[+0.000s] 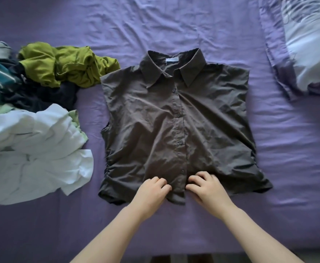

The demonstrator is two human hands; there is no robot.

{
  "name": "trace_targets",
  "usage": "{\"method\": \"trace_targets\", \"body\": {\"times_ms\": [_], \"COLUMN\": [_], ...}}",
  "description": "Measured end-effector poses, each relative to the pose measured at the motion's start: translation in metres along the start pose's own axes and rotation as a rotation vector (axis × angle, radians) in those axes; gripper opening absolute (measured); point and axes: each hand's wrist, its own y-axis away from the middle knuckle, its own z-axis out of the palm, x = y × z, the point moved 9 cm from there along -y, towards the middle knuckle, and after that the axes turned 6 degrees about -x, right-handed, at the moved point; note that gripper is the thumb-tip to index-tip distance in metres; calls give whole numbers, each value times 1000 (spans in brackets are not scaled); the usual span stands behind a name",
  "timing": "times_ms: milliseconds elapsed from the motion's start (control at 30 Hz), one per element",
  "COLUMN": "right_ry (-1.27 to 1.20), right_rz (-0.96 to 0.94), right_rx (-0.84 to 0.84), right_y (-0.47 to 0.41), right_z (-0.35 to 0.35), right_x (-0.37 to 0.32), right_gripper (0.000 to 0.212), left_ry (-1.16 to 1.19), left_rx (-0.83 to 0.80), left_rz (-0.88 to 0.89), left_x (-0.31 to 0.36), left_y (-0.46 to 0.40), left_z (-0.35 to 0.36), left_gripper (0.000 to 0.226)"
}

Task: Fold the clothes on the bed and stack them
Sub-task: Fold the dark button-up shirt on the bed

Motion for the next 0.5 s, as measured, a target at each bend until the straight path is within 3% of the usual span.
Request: {"method": "trace_targets", "body": {"times_ms": [133,233,333,500], "right_ry": [-47,-110,-292,-312], "right_rz": [30,51,134,204], "right_rx": [-141,-234,-132,-12], "right_y": [-15,-18,-25,-64], "right_z": [-10,-5,-35,-112], "right_x": [8,16,31,61], "right_gripper": [20,23,20,23], "left_ry": [97,244,391,480], "left_rx": [-62,-76,-48,-2], "left_rz": [-97,-170,-174,-133], "left_x": [-16,-27,-40,-69], "left_y": [-8,-16,-21,-39], "left_z": [-1,-8,-36,-118], "left_gripper": [34,35,33,30]}}
